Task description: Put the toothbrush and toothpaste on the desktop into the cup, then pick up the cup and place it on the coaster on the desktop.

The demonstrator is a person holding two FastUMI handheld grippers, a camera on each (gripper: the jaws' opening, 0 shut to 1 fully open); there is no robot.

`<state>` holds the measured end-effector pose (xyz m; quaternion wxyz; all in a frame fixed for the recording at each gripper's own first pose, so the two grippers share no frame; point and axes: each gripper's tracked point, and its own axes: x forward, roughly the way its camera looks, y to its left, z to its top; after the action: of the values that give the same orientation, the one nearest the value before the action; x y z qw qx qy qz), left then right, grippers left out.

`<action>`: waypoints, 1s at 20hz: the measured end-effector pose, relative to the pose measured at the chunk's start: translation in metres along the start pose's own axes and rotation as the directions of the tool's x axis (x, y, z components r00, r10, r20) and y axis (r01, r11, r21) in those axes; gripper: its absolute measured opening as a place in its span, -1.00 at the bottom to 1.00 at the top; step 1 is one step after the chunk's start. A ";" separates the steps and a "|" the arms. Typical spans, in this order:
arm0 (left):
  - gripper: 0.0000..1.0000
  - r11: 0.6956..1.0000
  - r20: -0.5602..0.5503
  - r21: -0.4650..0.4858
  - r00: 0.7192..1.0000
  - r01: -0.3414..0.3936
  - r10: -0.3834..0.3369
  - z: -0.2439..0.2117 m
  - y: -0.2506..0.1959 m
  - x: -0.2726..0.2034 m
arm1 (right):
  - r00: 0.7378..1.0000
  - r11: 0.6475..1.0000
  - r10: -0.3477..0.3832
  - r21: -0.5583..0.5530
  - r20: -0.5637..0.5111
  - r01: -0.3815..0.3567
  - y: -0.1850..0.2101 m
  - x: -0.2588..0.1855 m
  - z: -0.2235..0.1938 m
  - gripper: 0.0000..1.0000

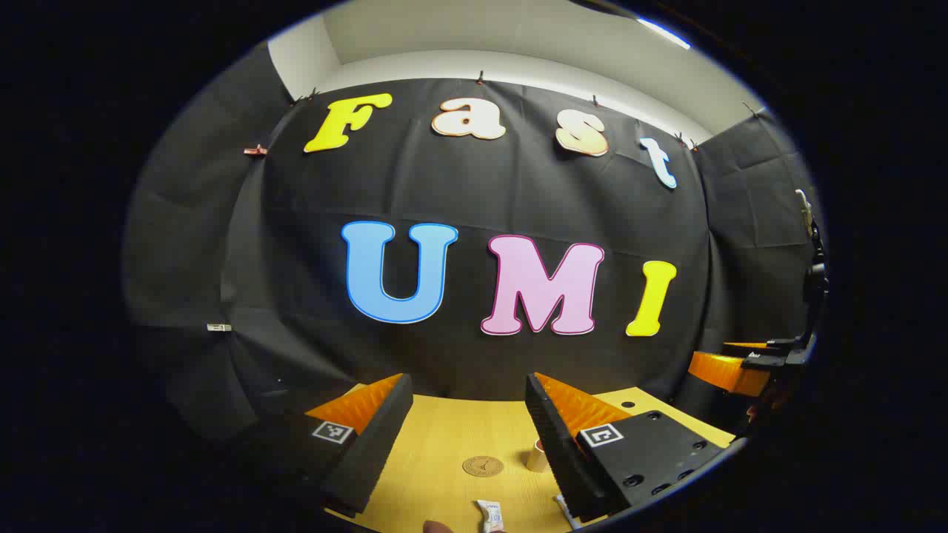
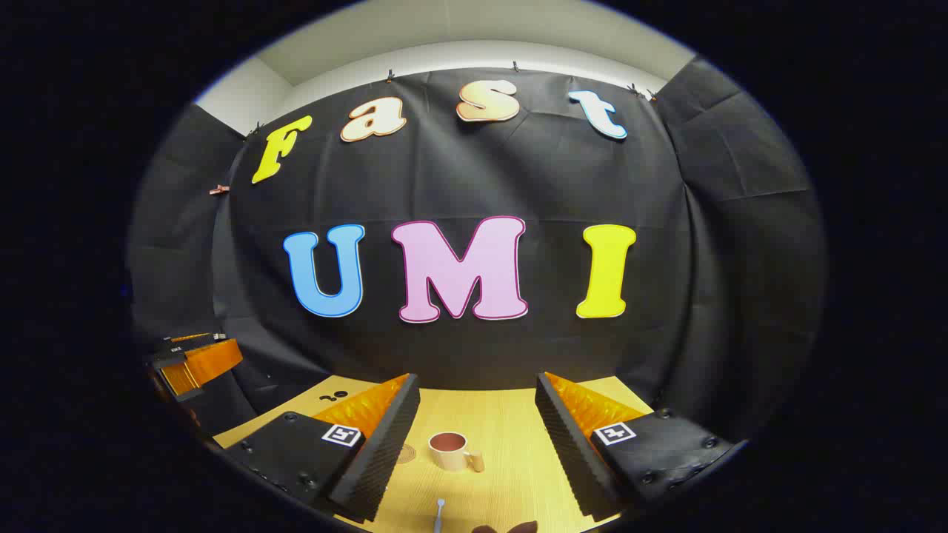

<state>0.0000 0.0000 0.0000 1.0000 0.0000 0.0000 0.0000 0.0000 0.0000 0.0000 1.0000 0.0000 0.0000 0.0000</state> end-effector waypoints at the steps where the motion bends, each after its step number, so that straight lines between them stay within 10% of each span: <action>1: 0.90 1.000 -0.002 0.006 1.000 0.007 -0.007 0.000 -0.006 0.001 | 1.000 1.000 0.001 0.006 0.002 -0.001 -0.002 0.000 0.000 0.94; 20: 0.90 0.997 -0.245 -0.020 0.967 0.070 -0.073 -0.088 -0.051 0.003 | 0.998 1.000 0.015 -0.017 -0.059 -0.016 -0.009 -0.007 -0.031 0.95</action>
<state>0.0029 -0.0511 -0.0876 0.9917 -0.0058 0.1236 -0.0360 -0.0072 -0.0089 -0.0307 0.9995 -0.0089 0.0294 0.0077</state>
